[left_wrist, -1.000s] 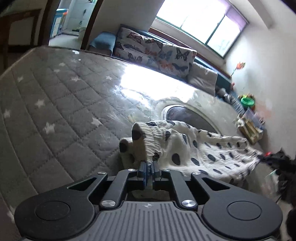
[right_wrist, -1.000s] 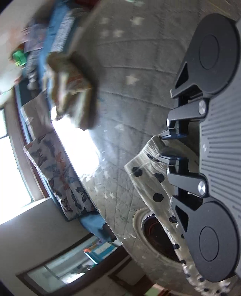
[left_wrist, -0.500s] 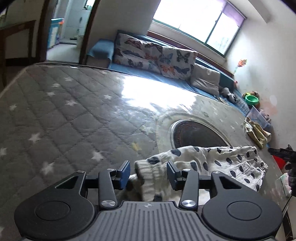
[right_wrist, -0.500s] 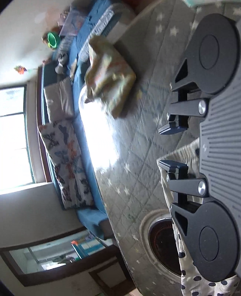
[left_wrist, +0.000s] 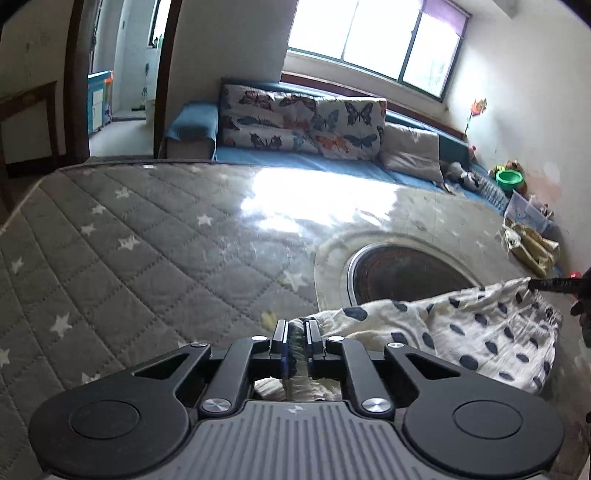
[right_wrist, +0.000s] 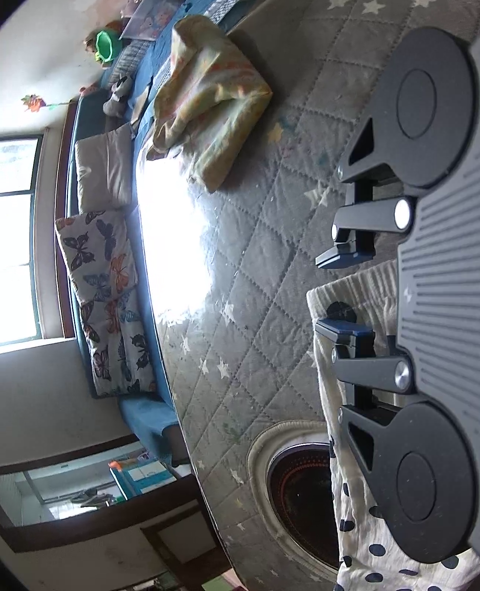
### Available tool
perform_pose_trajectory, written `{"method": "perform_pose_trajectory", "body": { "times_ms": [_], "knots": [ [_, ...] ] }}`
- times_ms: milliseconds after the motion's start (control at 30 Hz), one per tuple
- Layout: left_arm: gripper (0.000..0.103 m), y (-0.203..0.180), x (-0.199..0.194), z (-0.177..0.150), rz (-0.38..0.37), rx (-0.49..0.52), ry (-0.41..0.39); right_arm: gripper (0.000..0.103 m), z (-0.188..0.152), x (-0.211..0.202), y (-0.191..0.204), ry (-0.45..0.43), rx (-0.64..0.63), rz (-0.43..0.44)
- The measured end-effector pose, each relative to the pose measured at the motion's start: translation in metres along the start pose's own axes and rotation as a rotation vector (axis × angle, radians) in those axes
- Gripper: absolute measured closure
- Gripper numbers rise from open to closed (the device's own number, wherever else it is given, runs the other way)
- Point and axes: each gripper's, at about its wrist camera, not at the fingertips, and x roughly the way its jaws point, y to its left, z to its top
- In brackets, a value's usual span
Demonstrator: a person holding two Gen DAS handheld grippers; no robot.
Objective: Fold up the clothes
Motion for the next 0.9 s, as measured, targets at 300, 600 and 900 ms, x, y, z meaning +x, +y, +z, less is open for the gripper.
{"method": "perform_pose_trajectory", "body": {
  "times_ms": [300, 600, 900],
  "knots": [
    [0.093, -0.001, -0.005, 0.000, -0.012, -0.006, -0.039, 0.086, 0.003, 0.004, 0.002, -0.018, 0.005, 0.013],
    [0.092, 0.015, 0.013, -0.005, 0.040, -0.067, -0.028, 0.080, 0.019, 0.012, 0.006, -0.071, 0.033, -0.007],
    [0.075, 0.020, -0.004, -0.005, 0.090, -0.071, -0.037, 0.071, 0.013, -0.040, 0.008, -0.080, -0.016, 0.112]
  ]
}}
